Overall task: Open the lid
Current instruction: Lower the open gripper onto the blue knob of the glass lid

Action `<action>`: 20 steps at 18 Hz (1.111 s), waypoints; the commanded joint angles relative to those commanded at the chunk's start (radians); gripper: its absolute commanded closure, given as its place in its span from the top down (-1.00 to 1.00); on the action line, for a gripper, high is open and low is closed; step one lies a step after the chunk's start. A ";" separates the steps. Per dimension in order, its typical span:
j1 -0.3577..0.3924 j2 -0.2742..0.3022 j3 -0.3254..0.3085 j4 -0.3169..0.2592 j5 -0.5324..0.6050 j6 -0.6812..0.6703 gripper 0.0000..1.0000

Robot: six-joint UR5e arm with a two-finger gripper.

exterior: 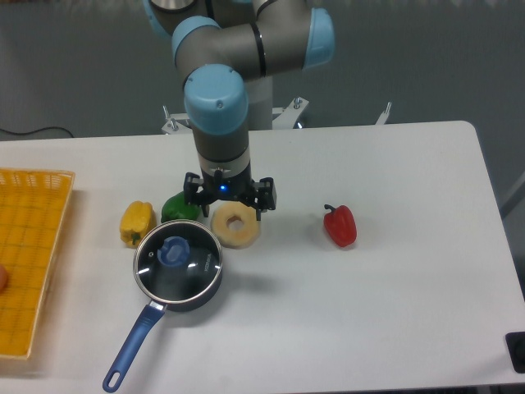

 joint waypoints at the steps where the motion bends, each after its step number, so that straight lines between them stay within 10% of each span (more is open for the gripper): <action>1: -0.011 -0.002 0.006 0.012 -0.002 0.009 1.00; 13: -0.107 -0.072 0.069 0.025 0.080 0.661 1.00; 20: -0.138 -0.110 0.101 0.023 0.052 0.440 1.00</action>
